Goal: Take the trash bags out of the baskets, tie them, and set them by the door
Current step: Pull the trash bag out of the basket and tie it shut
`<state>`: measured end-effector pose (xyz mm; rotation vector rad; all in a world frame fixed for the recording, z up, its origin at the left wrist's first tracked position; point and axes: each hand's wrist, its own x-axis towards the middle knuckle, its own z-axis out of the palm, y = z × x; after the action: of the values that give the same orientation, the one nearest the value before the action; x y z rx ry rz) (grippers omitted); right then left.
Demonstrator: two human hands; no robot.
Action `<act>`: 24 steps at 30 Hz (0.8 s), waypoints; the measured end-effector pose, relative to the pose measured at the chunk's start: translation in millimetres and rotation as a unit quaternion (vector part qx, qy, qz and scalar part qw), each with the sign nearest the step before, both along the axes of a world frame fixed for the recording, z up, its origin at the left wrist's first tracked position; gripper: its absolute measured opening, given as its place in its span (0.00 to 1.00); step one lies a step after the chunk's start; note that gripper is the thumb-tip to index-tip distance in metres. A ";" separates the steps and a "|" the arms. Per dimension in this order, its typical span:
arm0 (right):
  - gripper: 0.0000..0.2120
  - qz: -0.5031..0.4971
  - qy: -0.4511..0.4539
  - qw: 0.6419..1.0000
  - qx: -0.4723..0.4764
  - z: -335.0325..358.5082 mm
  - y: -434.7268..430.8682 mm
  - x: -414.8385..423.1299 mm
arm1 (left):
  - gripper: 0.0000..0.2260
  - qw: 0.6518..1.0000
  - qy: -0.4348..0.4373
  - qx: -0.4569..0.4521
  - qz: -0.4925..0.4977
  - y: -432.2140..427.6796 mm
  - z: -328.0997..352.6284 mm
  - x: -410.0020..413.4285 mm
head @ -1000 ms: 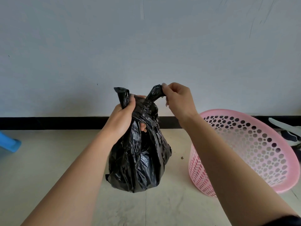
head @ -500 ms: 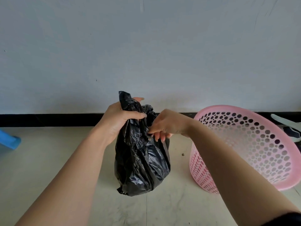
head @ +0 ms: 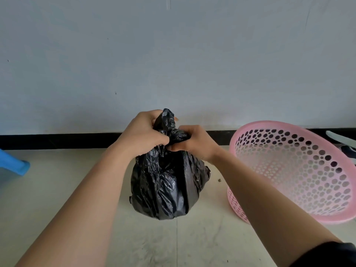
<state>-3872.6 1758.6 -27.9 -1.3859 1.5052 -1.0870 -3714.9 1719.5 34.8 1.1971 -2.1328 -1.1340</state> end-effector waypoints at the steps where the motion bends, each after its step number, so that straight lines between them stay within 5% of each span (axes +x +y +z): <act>1: 0.07 0.001 -0.007 1.000 -0.001 -0.3 0.1 0.3 | 0.22 0.999 -0.009 -0.028 0.014 -0.3 -2.5 0.6; 9: 0.06 0.010 -0.028 1.000 -0.005 -0.9 -0.7 6.0 | 0.08 0.967 -0.074 -0.222 0.097 -4.4 -31.1 -1.1; 18: 0.14 0.076 0.006 0.990 0.116 3.2 4.0 -3.9 | 0.14 0.972 0.179 0.048 0.148 1.2 -29.6 2.8; 21: 0.10 0.122 -0.084 0.975 0.167 6.9 9.0 -10.4 | 0.15 0.966 0.195 0.083 0.147 0.7 -29.6 5.8; 24: 0.13 0.048 -0.183 0.969 0.160 7.3 8.5 -12.5 | 0.17 0.961 0.210 0.110 0.144 0.2 -29.7 6.7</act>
<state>-3885.2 1767.1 -20.6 -0.9636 1.2623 -0.9316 -3708.3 1719.6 5.1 1.1857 -1.4951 -1.3710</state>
